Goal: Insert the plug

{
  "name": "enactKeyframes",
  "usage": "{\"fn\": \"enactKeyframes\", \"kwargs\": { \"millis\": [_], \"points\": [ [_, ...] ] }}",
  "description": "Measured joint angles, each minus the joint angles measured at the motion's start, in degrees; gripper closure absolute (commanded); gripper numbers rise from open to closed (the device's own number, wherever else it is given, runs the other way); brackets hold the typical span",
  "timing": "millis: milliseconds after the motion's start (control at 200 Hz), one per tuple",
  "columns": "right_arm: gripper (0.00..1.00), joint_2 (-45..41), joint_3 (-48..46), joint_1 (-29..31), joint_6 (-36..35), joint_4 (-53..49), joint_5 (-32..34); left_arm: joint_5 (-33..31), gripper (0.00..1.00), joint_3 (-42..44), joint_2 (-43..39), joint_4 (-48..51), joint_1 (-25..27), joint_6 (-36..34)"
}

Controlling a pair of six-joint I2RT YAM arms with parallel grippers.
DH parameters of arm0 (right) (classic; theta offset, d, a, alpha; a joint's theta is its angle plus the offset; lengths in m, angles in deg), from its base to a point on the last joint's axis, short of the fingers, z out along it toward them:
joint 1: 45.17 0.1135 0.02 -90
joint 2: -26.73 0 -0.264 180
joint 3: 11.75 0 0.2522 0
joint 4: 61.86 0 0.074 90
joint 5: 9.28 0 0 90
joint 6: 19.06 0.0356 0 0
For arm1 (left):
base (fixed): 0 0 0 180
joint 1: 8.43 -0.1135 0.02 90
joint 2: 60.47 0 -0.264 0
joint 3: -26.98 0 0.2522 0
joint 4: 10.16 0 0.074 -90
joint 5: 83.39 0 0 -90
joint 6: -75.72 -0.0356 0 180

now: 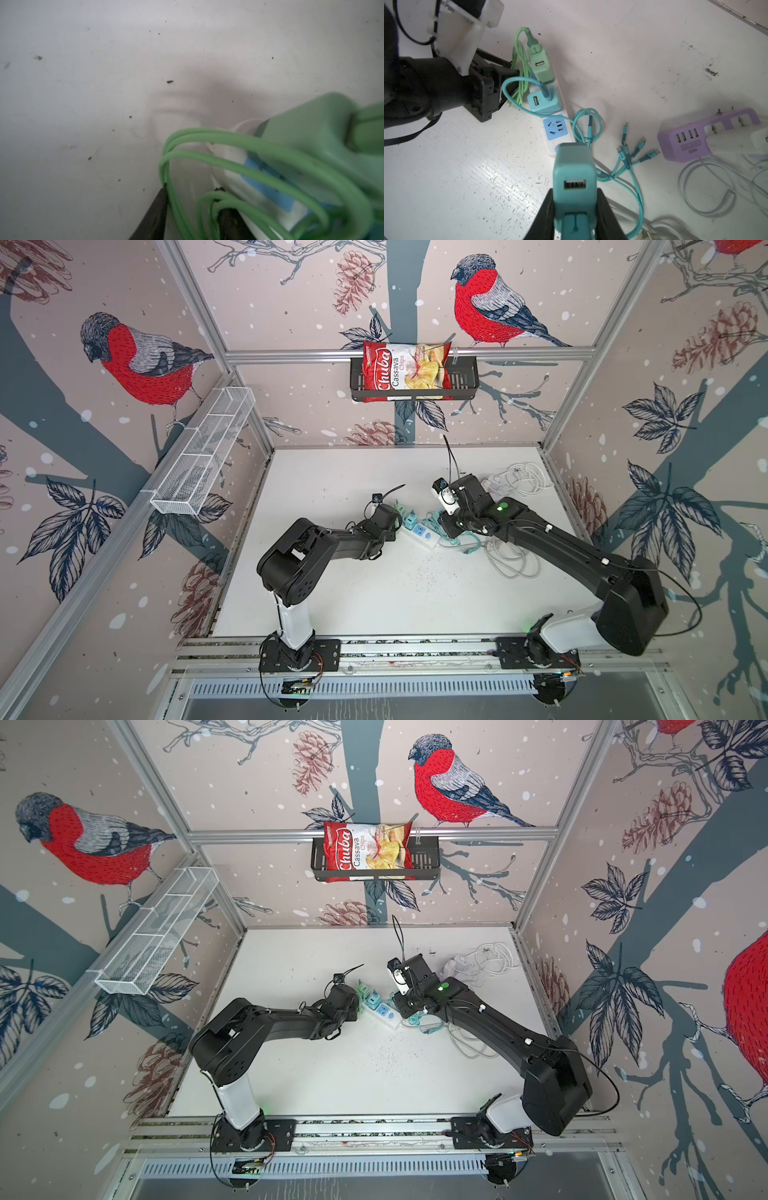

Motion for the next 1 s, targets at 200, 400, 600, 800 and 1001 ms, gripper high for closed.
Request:
{"fn": "enactKeyframes", "kwargs": {
  "millis": [200, 400, 600, 800, 1001],
  "points": [
    [0.9, -0.3, -0.9, 0.5, 1.2, 0.1, -0.1, 0.1, 0.62, -0.9, 0.1, 0.8, -0.3, -1.4],
    [0.91, 2.4, -0.9, -3.3, 1.3, 2.1, 0.0, 0.6, 0.63, 1.7, -2.1, 0.2, -0.4, -1.2],
    [0.91, 6.8, 0.4, -6.1, 1.7, 3.0, 0.1, 1.7, 0.63, 4.3, -5.6, 0.7, 0.4, -0.1],
    [0.91, 9.4, 0.8, -6.0, 1.6, 3.1, -1.6, 1.6, 0.63, 5.7, -7.4, 0.8, 0.5, 0.2],
    [0.92, 9.1, -0.4, -6.0, 1.4, 3.9, -4.9, 1.6, 0.63, 5.9, -6.5, 0.6, 0.6, 0.3]
  ]
}}
